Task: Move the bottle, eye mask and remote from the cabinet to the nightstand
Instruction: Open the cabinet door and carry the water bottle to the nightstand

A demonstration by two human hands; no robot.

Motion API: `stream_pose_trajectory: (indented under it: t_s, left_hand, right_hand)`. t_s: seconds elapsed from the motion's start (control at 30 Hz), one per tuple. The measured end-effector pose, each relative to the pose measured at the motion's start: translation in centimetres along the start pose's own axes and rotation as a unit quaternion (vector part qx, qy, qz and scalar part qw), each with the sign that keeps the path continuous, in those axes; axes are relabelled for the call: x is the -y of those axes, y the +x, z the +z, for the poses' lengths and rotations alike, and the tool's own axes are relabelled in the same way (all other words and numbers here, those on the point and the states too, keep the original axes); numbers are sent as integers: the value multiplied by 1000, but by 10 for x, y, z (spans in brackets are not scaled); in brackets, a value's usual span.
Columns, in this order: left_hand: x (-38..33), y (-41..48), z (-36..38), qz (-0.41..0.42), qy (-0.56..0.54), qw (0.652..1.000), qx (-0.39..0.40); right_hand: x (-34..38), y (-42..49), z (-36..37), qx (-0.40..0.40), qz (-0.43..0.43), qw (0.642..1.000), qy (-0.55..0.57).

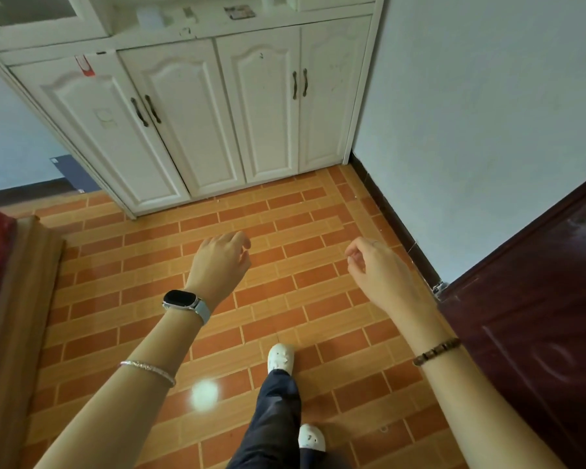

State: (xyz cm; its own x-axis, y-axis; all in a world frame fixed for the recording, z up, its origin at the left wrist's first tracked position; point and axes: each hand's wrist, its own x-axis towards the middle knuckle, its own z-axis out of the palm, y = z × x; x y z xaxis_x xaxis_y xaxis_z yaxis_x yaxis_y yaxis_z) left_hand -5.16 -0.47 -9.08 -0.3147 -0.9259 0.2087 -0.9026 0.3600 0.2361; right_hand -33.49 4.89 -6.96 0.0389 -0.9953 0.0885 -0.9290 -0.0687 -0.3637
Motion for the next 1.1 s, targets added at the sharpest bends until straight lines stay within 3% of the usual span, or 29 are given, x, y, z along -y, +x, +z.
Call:
stream_pose_trajectory:
  t_s: [0.6,1.1]
  left_hand:
    - [89,213,3,24,3,1000,-8]
    - [103,394,41,6,-29,999,-25]
  right_hand:
    - [9,230,10,-27,1,1000,0]
    - [-57,426,7,-28,-25,999,6]
